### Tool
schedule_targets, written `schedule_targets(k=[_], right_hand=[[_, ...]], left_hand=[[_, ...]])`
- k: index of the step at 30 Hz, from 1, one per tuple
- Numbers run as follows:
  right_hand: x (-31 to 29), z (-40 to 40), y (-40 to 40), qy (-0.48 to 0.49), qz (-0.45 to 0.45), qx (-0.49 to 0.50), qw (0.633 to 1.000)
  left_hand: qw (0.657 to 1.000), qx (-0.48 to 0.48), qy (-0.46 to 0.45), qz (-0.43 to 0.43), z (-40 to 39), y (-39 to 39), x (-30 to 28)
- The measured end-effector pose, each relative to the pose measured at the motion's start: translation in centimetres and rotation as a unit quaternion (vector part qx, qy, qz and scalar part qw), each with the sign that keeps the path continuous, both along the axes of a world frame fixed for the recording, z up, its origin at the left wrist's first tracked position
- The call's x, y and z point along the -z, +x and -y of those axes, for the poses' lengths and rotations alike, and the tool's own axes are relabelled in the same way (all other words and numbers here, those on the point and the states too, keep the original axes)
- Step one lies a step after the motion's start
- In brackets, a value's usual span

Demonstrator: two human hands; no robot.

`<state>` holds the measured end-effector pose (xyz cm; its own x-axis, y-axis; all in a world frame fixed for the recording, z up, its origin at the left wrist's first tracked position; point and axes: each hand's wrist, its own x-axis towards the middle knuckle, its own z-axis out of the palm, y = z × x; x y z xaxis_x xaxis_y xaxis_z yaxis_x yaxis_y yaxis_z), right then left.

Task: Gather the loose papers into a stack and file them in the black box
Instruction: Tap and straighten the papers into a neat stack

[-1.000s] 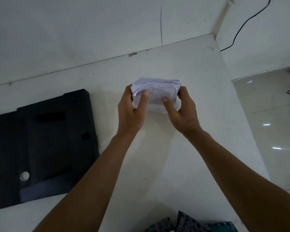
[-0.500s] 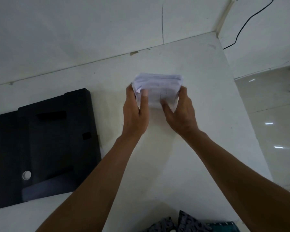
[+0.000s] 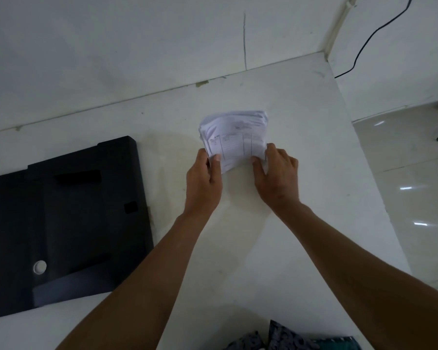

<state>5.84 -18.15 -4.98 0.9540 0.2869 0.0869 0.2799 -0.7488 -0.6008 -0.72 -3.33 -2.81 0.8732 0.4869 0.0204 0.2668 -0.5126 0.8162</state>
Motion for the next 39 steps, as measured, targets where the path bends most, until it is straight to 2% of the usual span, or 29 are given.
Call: schedule_targets(k=[6,10,12,15,17,20,23,25,27,29,30,31,32,33,34,35,37,39], right_hand=[[1.1,0.2,-1.5,-0.011,-0.008,0.011,1.000],[0.0,-0.5,-0.9,0.028,0.021,0.023,0.999],[0.0,-0.3,-1.1,0.020,0.040,0.030,0.999],[0.8,0.5,-1.4,-0.010,-0.001,0.021,1.000],[0.4,0.7,-0.6,0.012,-0.006,0.004,1.000],[-1.4,1.0,0.6,0.017,0.011,-0.048,0.999],[-3.0,1.1,1.5,-0.017,0.024,-0.099,0.995],[-3.8,0.7,1.8,-0.040,0.019,-0.128,0.991],[-4.4,0.5,2.1,-0.024,0.005,-0.133,0.991],[-4.8,0.4,2.3,0.086,-0.046,-0.062,0.993],[-5.2,0.3,2.4,0.173,-0.105,0.002,0.979],[-5.4,0.3,2.3,0.265,-0.191,0.060,0.943],[-5.5,0.3,2.3,0.343,-0.283,0.091,0.891],[-5.1,0.5,2.1,0.382,-0.355,0.090,0.848],[-4.9,0.7,1.8,0.370,-0.397,0.064,0.837],[-4.5,0.9,1.5,0.325,-0.404,0.027,0.854],[-3.9,1.1,1.2,0.215,-0.348,-0.027,0.912],[-3.2,1.0,1.2,0.155,-0.261,-0.021,0.952]], left_hand=[[0.999,-0.028,0.024,-0.011,1.9,-1.0,1.8],[0.998,-0.057,0.014,0.029,2.7,0.1,1.1],[0.997,-0.055,0.051,0.034,2.3,0.2,1.3],[0.991,-0.023,0.128,-0.033,1.7,-0.6,2.0],[0.992,-0.008,0.121,-0.033,0.9,-0.3,1.6],[0.997,-0.019,0.073,0.030,-1.9,1.1,-1.6],[0.990,0.065,0.118,0.045,-5.2,3.2,-6.2],[0.977,0.159,0.140,-0.018,-6.8,4.2,-8.9],[0.967,0.194,0.140,-0.085,-7.9,4.7,-10.2],[0.973,0.176,0.105,-0.103,-8.7,4.7,-10.1],[0.980,0.158,0.059,-0.108,-8.9,4.5,-9.7],[0.984,0.136,-0.005,-0.113,-9.0,4.2,-9.1],[0.984,0.109,-0.072,-0.117,-8.9,3.7,-8.3],[0.981,0.081,-0.130,-0.119,-8.6,3.2,-7.4],[0.975,0.051,-0.180,-0.116,-8.3,2.6,-6.5],[0.970,0.023,-0.218,-0.108,-7.9,2.1,-5.6],[0.962,-0.015,-0.259,-0.088,-7.2,1.4,-4.3],[0.969,-0.011,-0.234,-0.078,-6.4,0.8,-3.7]])
